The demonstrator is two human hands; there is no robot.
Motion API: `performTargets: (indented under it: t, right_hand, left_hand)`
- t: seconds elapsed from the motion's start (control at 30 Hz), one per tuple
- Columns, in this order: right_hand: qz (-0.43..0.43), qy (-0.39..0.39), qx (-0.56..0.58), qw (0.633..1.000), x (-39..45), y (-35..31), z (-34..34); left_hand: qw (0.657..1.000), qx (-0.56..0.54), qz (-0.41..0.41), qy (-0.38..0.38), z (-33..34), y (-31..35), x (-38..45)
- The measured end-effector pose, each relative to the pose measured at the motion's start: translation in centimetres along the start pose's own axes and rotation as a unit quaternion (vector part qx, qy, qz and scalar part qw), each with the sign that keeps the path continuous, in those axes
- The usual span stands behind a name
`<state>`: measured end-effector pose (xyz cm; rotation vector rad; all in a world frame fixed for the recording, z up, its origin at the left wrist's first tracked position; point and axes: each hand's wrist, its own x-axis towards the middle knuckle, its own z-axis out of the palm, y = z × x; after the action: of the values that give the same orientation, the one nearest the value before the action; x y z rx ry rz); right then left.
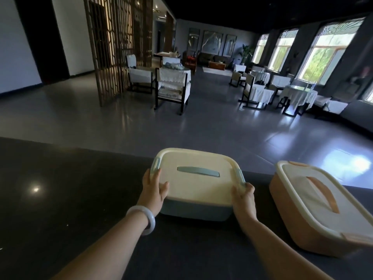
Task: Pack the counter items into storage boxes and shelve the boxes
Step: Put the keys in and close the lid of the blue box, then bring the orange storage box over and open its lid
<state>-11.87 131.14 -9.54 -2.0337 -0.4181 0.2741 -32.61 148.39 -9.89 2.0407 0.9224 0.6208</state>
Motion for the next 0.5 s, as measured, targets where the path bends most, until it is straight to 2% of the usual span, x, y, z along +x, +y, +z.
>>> performTargets:
  t: [0.1,0.2,0.3,0.4,0.5]
  right_hand:
    - [0.028,-0.075,-0.019,0.997,0.4,-0.7,-1.6]
    - [-0.002,-0.110,-0.116,0.987,0.9,-0.5,-4.5]
    - [-0.052,-0.097,-0.183,0.977,1.4,0.6,-8.6]
    - [-0.104,-0.065,-0.209,0.970,2.1,2.0,-13.5]
    - [-0.149,-0.032,-0.232,0.961,3.4,4.0,-19.3]
  left_hand:
    - [0.997,0.063,-0.034,-0.008,-0.4,1.3,-0.1]
    - [0.972,0.223,-0.071,-0.005,-0.7,3.2,-0.4]
    - [0.935,0.353,0.011,0.035,0.6,5.4,-1.7]
    - [0.936,0.337,0.089,0.052,4.4,9.2,-3.7]
    - [0.942,0.266,0.194,0.062,9.9,14.3,-5.2]
